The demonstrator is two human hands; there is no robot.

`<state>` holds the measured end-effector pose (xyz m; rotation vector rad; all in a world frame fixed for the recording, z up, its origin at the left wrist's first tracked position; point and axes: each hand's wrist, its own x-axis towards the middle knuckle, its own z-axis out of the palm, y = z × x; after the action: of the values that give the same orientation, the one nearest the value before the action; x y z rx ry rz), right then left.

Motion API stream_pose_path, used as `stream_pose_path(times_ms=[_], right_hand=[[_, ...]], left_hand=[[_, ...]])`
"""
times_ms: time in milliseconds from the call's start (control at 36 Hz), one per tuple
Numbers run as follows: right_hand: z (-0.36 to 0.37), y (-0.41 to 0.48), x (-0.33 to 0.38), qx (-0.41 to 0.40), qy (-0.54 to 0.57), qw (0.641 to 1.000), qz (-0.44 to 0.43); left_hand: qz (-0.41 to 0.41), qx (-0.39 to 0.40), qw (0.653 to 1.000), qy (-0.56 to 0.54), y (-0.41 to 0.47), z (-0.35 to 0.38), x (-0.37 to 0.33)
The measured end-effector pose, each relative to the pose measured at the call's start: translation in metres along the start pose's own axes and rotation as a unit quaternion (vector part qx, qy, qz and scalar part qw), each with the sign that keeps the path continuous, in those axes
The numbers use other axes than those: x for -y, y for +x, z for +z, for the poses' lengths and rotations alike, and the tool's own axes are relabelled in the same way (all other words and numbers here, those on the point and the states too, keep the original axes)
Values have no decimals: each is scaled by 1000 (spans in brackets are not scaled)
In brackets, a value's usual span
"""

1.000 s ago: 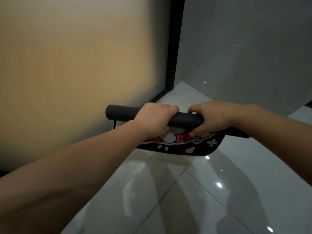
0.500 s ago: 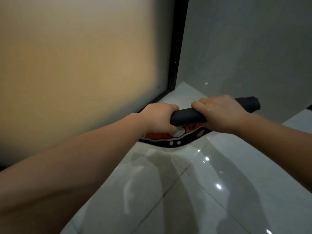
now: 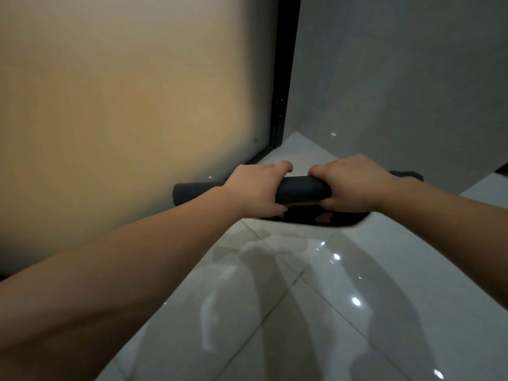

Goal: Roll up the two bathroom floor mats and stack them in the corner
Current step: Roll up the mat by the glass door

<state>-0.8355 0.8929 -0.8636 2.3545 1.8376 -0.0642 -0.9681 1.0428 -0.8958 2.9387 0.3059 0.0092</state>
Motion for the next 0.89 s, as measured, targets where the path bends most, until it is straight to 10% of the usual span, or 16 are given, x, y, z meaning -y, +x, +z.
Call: stream_pose_path(times_ms=[222, 556, 722, 889], right_hand=[[15, -2, -3, -147, -99, 982, -71], [2, 7, -10, 189, 275, 939, 86], [6, 3, -2, 15, 53, 997, 52], [17, -1, -8, -159, -80, 983, -53]], left_hand=[[-47, 74, 993, -80, 2, -6, 5], [48, -80, 989, 117, -7, 5, 5], [20, -36, 998, 52, -3, 4, 10], [-59, 89, 985, -137, -3, -3, 8]])
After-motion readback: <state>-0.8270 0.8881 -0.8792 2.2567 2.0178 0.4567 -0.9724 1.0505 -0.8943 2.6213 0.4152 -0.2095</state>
